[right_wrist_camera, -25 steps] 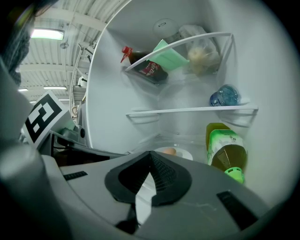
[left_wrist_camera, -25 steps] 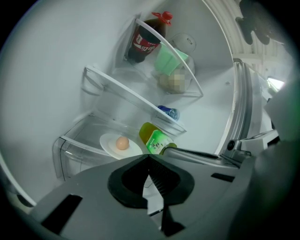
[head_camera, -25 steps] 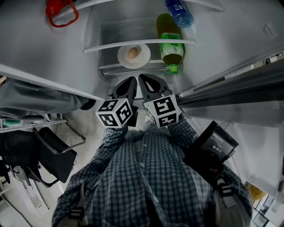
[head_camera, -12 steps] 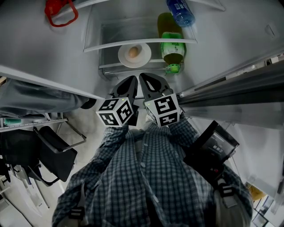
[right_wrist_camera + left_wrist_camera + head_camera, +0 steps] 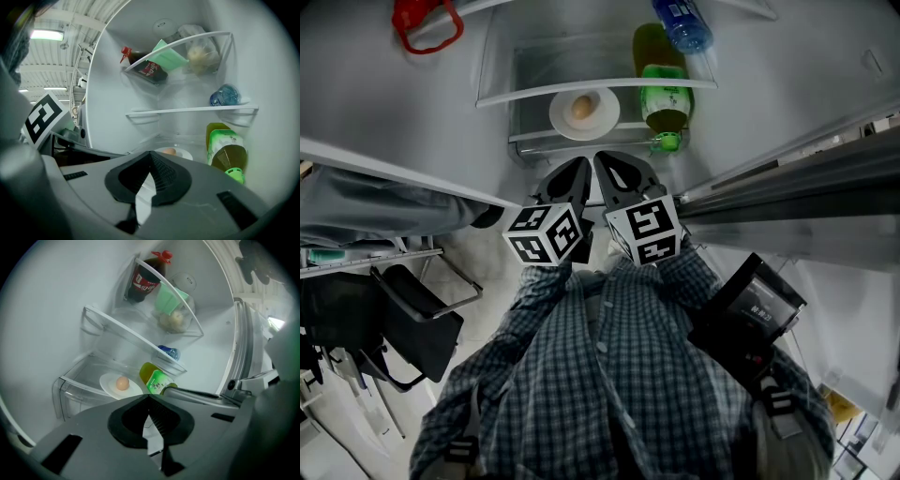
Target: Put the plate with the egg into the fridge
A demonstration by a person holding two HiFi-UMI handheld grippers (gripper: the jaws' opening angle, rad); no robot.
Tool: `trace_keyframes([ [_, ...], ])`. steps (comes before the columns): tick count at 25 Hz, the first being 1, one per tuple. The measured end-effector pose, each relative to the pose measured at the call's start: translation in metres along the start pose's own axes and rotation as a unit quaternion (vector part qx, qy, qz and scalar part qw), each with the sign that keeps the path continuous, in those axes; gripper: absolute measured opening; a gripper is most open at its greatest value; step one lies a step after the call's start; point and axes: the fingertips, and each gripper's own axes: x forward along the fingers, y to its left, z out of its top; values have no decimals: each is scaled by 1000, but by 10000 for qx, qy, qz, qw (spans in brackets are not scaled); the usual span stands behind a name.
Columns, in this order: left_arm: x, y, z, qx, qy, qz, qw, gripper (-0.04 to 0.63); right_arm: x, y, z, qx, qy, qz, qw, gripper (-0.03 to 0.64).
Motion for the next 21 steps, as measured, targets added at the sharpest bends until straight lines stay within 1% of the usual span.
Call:
trace_keyframes([
  [10,0,-1,-1,12,13,-3,10000,8,-1,3,1,-20,32,68,10000,6],
  [13,1,-1,-1,24,20,-10,10000,8,-1,2,2,-49,-27,40,10000,6],
  [16,1,-2,-2,26,27,-15,10000,8,-1,-1,0,-43,19,-6,10000,6],
  [21,1,-2,-2,27,23,-13,10000,8,-1,0,-1,-31,-1,14,10000,6],
])
